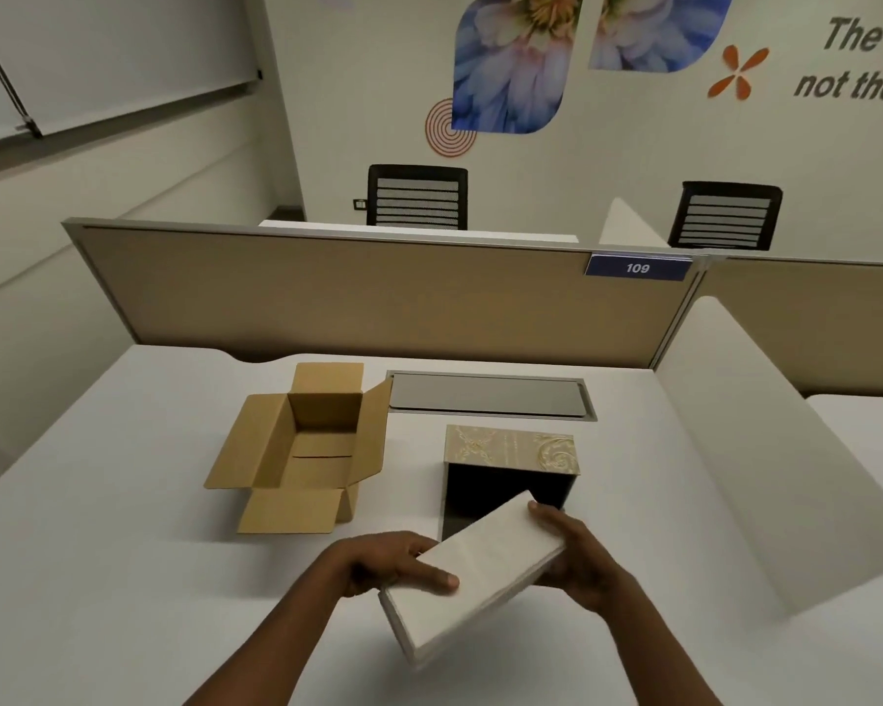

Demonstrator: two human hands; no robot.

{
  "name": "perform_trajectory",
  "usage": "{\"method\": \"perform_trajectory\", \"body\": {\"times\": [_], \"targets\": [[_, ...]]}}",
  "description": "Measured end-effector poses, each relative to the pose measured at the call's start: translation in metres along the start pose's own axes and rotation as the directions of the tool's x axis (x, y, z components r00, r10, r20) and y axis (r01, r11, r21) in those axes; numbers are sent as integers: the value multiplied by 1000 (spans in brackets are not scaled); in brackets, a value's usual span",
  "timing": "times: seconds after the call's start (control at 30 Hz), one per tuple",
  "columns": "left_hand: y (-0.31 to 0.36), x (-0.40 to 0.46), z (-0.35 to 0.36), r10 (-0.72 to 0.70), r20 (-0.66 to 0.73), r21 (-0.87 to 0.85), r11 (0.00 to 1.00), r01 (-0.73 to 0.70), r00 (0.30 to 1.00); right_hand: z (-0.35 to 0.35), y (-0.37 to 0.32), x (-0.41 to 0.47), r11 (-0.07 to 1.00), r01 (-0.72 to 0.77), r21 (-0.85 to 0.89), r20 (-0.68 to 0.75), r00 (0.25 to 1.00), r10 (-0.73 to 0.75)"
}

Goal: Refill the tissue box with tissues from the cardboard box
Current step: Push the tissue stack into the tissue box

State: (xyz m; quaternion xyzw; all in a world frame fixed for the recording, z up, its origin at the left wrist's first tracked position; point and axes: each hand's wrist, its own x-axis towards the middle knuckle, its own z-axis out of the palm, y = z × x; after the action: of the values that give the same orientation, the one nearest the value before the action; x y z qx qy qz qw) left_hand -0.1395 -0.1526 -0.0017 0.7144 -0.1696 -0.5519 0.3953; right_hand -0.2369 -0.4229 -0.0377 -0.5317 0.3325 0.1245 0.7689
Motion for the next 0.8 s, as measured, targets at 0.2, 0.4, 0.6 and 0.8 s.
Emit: {"method": "perform_trajectory", "body": {"times": [0.2, 0.4, 0.6, 0.8], "targets": [[-2, 13, 2, -63, 109, -29, 997, 66, 992, -26, 8, -2, 968, -109, -226, 109, 985, 136], [-36, 27, 8, -114, -97, -600, 799, 33, 989, -45, 44, -2, 999, -51, -16, 12, 999, 51], [-35, 46, 42, -178, -319, -700, 706, -105, 931, -48, 61, -3, 999, 32, 37, -54, 998, -30], [-25, 76, 55, -160, -416, -598, 790, -137, 895, -49, 53, 7, 998, 49, 30, -63, 997, -47]]}}
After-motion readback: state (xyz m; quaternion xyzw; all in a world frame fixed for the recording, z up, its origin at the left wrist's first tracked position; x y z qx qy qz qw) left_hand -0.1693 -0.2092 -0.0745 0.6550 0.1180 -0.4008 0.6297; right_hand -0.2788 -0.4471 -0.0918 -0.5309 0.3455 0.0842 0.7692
